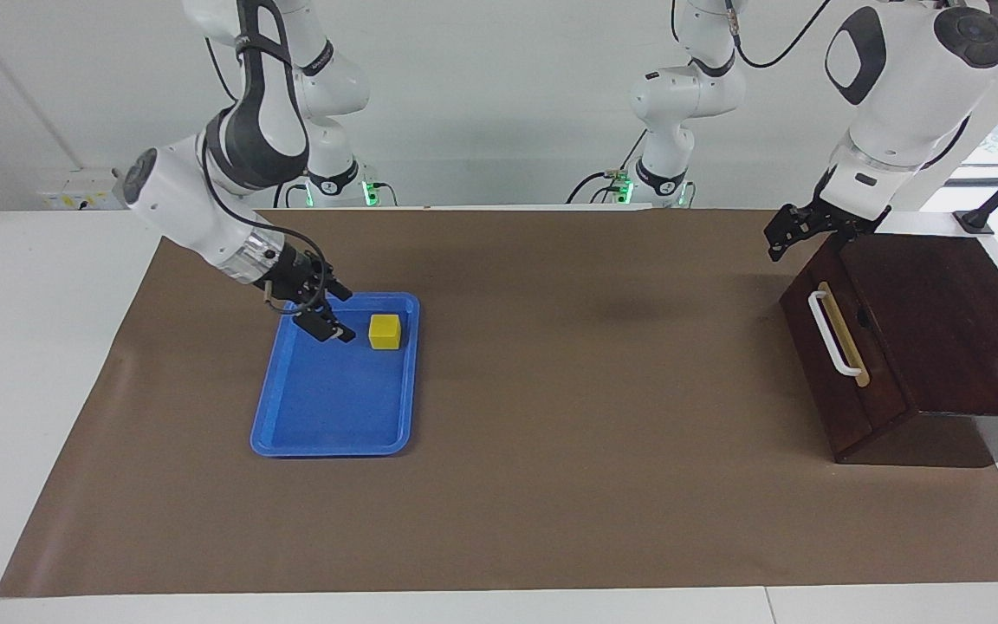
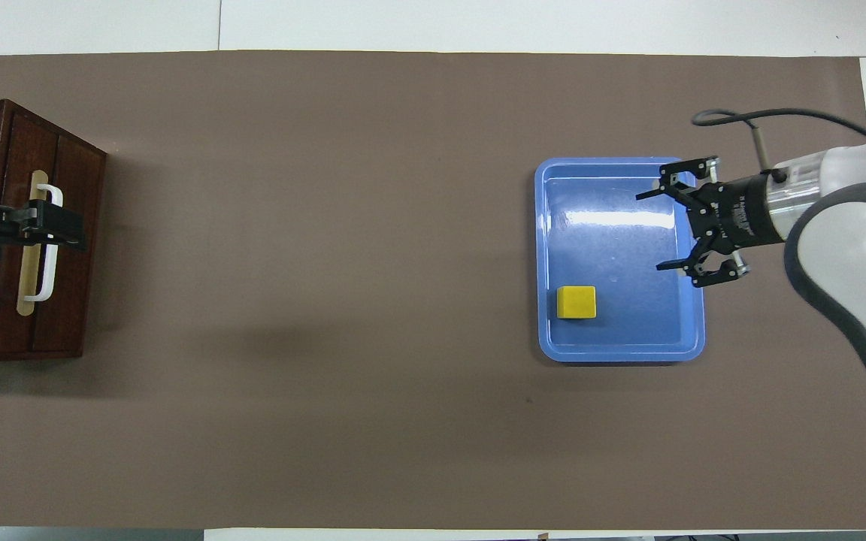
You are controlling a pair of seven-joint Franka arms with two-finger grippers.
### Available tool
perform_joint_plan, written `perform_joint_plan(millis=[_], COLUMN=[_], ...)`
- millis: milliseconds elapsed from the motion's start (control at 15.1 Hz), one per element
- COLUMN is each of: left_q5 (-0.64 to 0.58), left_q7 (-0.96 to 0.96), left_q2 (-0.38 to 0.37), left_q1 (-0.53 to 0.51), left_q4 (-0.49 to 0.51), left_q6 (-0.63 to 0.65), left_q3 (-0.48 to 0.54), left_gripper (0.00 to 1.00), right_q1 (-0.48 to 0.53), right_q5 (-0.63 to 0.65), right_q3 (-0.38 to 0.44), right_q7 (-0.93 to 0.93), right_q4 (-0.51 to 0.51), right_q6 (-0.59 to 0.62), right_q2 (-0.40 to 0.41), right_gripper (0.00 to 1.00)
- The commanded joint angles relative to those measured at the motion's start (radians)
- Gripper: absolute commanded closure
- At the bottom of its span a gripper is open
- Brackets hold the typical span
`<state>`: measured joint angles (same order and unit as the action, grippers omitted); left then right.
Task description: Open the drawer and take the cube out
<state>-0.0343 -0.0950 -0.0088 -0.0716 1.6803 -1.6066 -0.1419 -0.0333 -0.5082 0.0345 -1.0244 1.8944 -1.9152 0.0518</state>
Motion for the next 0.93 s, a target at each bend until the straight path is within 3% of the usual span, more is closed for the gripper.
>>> perform_joint_plan(millis=[0, 265, 596, 861], left_q5=[0.013, 0.011, 0.016, 0.06], left_q7=[0.029, 0.105, 0.179, 0.129], left_q2=[0.016, 0.016, 0.012, 0.012], left_q1=[0.007, 0.01, 0.013, 0.001], left_q4=[-0.016, -0.016, -0.011, -0.013], left_q6=[0.01, 0.017, 0.03, 0.022], left_q3=[0.007, 0.007, 0.005, 0.007], left_gripper=[0.0, 0.0, 0.01, 0.0], right_q1=[0.033, 0.062, 0.084, 0.122], right_q5=[0.13, 0.295, 0.52, 0.519], right_q3=[-0.007, -0.004, -0.005, -0.018], right_q7=[0.172, 0.54, 1.072, 1.24], right_q4=[-0.177, -0.258, -0.323, -0.402], right_q6=[0.152, 0.272, 0.334, 0.41], right_q2=[0.042, 0.007, -0.056, -0.066], right_gripper=[0.0, 0.0, 0.0, 0.0])
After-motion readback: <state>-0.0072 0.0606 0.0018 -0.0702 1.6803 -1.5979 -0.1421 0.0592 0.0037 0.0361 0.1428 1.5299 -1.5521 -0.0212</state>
